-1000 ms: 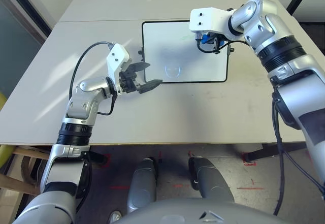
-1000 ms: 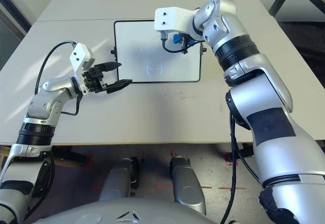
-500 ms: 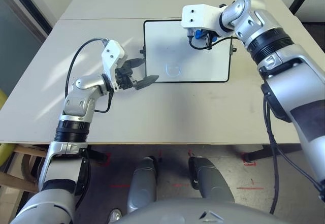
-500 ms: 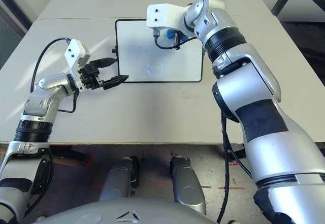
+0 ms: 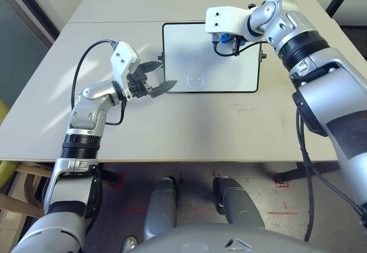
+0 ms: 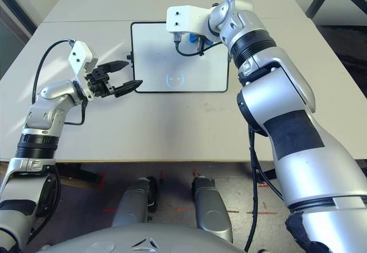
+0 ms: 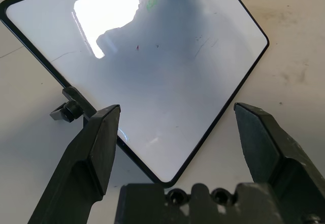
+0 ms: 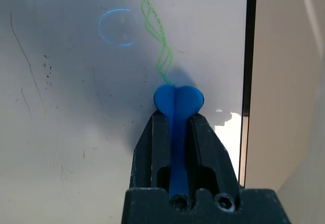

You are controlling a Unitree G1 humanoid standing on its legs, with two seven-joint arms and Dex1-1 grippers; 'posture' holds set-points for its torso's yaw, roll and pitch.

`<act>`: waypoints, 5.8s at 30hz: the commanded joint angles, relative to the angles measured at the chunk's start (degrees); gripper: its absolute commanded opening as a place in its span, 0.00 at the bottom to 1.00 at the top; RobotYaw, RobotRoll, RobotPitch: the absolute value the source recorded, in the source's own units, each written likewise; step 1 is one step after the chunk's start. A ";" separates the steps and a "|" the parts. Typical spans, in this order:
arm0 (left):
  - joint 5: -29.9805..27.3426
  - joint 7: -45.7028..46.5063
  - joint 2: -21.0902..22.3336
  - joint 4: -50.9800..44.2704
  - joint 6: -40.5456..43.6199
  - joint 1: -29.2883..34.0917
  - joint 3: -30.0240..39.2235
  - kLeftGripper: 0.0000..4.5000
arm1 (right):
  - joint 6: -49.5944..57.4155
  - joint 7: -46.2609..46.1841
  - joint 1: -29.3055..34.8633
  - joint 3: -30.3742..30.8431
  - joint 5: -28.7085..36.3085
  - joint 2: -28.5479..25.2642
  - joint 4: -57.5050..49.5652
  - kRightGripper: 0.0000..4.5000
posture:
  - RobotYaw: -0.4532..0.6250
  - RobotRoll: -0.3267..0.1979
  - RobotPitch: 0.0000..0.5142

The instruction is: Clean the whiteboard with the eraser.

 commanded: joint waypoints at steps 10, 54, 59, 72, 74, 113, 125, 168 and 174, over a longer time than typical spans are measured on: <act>0.38 0.39 0.51 -0.88 0.22 0.81 -0.05 1.00 | 0.66 -2.78 -0.37 -1.14 0.15 3.83 2.90 0.05 | 0.34 0.62 0.27; 0.07 0.83 -0.07 -2.19 0.86 1.64 -0.27 1.00 | 0.12 -3.41 0.29 -0.05 -2.04 4.49 3.70 0.05 | 0.33 0.62 0.26; 0.09 0.64 -0.10 -2.01 0.80 1.52 -0.32 1.00 | -0.08 -2.89 0.88 0.48 -2.28 2.83 3.76 0.05 | 0.33 0.62 0.26; 0.21 0.57 -0.09 -1.58 0.71 1.19 -0.39 1.00 | -0.81 -2.04 3.22 2.05 -3.47 -1.94 3.84 0.05 | 0.32 0.62 0.26; 0.23 0.48 -0.09 -1.42 0.65 1.08 -0.42 1.00 | -0.74 -2.10 3.16 1.96 -3.43 -2.11 3.82 0.05 | 0.32 0.62 0.26; 0.10 1.23 -0.17 -2.81 1.04 1.82 -0.17 1.00 | 2.00 -5.34 -0.91 -4.77 1.31 6.95 3.98 0.05 | 0.35 0.62 0.24; -0.02 1.46 -0.21 -3.58 1.37 2.20 -0.38 1.00 | 3.00 -8.02 -1.38 -5.65 2.29 7.67 4.44 0.05 | 0.36 0.62 0.24; 0.24 0.83 -0.58 -1.94 0.79 0.84 -0.74 1.00 | 3.72 -5.35 2.19 -2.79 -0.44 -1.25 5.38 0.04 | 0.33 0.62 0.24; 0.17 0.82 -0.46 -2.18 0.82 1.11 -0.63 1.00 | 3.39 1.51 1.14 -4.48 1.71 -3.15 3.12 0.04 | 0.33 0.62 0.24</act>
